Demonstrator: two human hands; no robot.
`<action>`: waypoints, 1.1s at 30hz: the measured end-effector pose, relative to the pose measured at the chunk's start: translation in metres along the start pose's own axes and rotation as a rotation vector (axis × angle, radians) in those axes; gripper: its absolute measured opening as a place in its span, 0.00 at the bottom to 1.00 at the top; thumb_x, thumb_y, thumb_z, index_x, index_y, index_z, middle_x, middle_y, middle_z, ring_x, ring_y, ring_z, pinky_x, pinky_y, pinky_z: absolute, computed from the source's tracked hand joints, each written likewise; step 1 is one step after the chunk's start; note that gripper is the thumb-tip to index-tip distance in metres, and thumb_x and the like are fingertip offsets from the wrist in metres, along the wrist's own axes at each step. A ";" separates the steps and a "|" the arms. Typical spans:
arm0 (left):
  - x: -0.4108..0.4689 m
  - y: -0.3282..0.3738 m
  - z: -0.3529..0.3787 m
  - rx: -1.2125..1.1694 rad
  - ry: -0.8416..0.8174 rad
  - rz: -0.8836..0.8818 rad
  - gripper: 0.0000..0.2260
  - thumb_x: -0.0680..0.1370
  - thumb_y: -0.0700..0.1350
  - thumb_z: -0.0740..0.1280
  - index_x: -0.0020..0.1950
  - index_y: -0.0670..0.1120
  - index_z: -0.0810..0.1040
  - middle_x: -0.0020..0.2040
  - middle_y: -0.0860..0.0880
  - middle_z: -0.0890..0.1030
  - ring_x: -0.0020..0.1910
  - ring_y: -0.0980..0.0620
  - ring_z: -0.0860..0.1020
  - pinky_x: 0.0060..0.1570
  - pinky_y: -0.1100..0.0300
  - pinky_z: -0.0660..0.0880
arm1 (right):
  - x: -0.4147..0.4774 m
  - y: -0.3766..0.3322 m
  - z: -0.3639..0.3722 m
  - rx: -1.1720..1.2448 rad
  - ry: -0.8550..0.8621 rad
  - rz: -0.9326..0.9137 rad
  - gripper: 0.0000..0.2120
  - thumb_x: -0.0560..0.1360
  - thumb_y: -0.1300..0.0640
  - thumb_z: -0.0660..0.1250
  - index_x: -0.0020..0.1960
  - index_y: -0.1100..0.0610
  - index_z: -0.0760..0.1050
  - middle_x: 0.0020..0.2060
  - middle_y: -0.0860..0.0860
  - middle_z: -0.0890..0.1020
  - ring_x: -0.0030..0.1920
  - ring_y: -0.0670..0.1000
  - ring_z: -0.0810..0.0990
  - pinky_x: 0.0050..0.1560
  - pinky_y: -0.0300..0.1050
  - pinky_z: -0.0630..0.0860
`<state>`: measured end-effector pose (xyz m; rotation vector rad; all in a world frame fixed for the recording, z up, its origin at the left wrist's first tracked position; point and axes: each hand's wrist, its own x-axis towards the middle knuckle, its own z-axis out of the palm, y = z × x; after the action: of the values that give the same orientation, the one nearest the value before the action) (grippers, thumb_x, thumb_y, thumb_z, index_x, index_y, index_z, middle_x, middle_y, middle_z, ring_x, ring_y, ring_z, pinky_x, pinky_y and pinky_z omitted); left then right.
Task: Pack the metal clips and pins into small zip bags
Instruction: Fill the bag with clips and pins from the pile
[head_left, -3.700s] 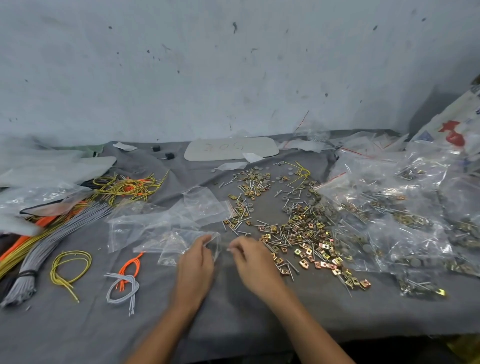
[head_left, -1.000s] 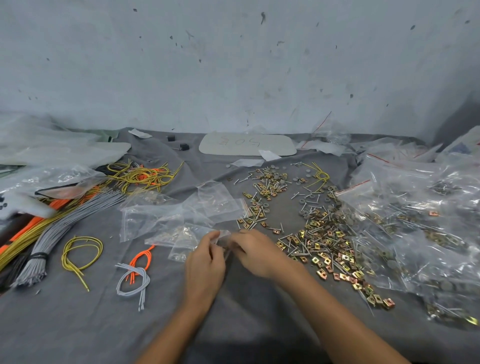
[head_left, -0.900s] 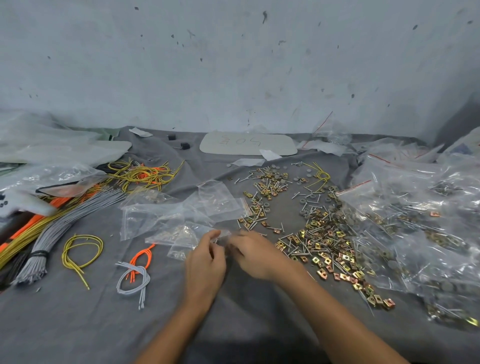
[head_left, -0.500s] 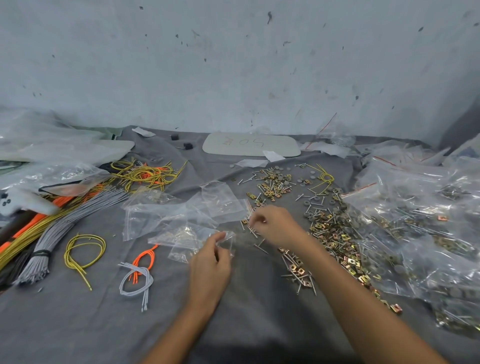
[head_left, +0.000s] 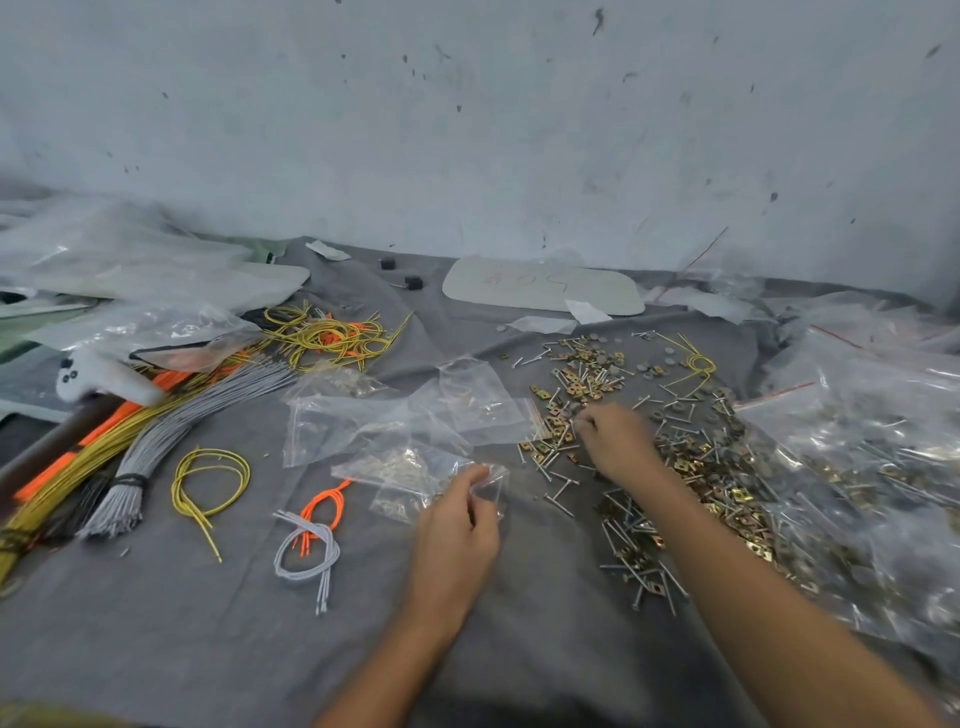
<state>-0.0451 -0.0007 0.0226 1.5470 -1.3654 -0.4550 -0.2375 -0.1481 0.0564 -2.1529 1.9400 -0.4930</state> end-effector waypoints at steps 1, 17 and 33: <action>0.000 -0.001 0.000 0.004 -0.002 -0.005 0.17 0.76 0.41 0.62 0.63 0.50 0.80 0.40 0.49 0.82 0.43 0.49 0.80 0.43 0.61 0.68 | -0.012 -0.005 -0.002 0.077 0.017 -0.031 0.12 0.83 0.53 0.61 0.42 0.50 0.77 0.40 0.49 0.79 0.42 0.52 0.76 0.40 0.45 0.66; -0.005 0.036 -0.041 -0.053 -0.107 0.087 0.21 0.73 0.48 0.59 0.65 0.57 0.76 0.31 0.57 0.77 0.33 0.57 0.75 0.38 0.57 0.71 | -0.123 -0.074 -0.018 0.361 0.137 -0.259 0.11 0.76 0.48 0.71 0.51 0.48 0.70 0.41 0.42 0.75 0.42 0.47 0.75 0.44 0.45 0.71; -0.071 0.063 -0.069 -0.210 0.006 0.129 0.11 0.76 0.44 0.75 0.49 0.61 0.81 0.39 0.60 0.82 0.33 0.61 0.76 0.35 0.71 0.69 | -0.163 -0.086 -0.108 0.868 -0.008 -0.085 0.12 0.75 0.60 0.62 0.43 0.50 0.83 0.29 0.51 0.81 0.27 0.49 0.76 0.31 0.44 0.75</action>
<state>-0.0453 0.0991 0.0836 1.2808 -1.3577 -0.4967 -0.2122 0.0314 0.1699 -1.6387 1.2551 -1.0877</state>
